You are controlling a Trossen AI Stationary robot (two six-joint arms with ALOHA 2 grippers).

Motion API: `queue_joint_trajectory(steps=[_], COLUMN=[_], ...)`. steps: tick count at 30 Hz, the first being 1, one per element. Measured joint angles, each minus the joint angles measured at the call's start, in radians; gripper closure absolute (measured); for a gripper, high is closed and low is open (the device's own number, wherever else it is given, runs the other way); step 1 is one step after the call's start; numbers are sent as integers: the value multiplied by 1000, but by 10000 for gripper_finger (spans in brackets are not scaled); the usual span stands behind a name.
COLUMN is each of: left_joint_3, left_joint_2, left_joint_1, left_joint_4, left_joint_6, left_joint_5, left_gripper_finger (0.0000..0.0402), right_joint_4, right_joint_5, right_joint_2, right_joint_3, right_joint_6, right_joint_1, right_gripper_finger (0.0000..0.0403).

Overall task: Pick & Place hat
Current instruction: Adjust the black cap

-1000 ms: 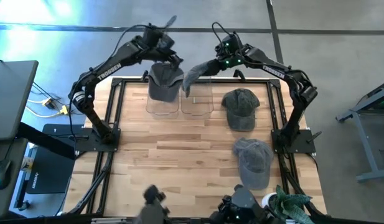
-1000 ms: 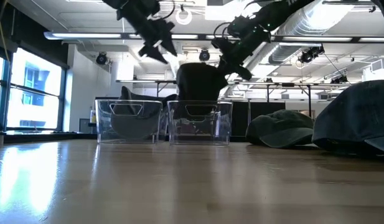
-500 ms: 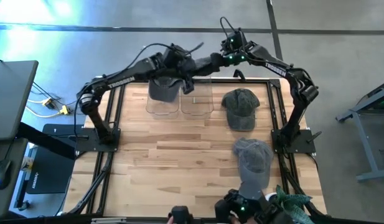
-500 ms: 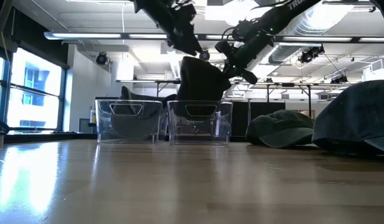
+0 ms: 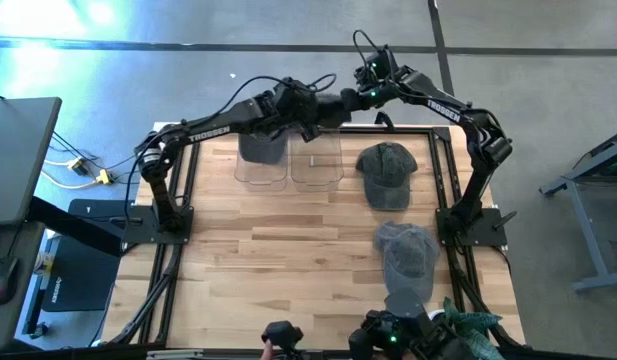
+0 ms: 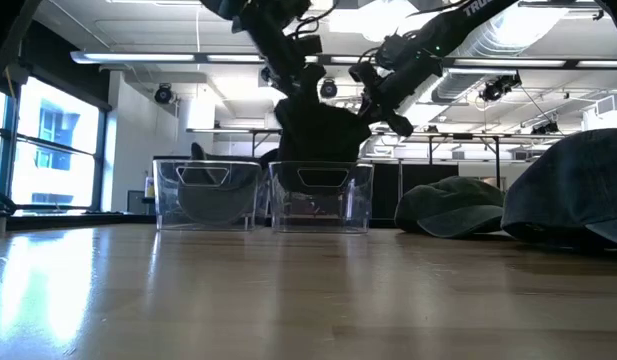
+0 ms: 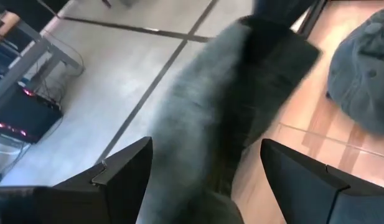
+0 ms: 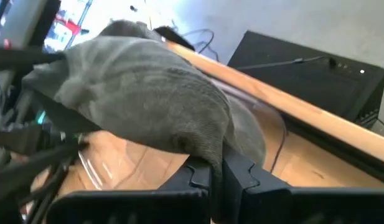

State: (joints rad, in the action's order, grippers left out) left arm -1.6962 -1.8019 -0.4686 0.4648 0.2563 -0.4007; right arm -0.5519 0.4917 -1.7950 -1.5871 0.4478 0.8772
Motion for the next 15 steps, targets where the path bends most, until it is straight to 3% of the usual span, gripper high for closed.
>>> queue_joint_trajectory(steps=[15], left_joint_3=[1], left_joint_2=[35], left_joint_1=[-58], left_joint_4=[52], left_joint_6=[-134], left_joint_5=[29], left_gripper_finger=[110], right_joint_4=[-97], right_joint_5=[21], right_joint_2=[0], right_joint_3=[0], right_joint_6=[-38], right_joint_1=[0], right_gripper_finger=[400])
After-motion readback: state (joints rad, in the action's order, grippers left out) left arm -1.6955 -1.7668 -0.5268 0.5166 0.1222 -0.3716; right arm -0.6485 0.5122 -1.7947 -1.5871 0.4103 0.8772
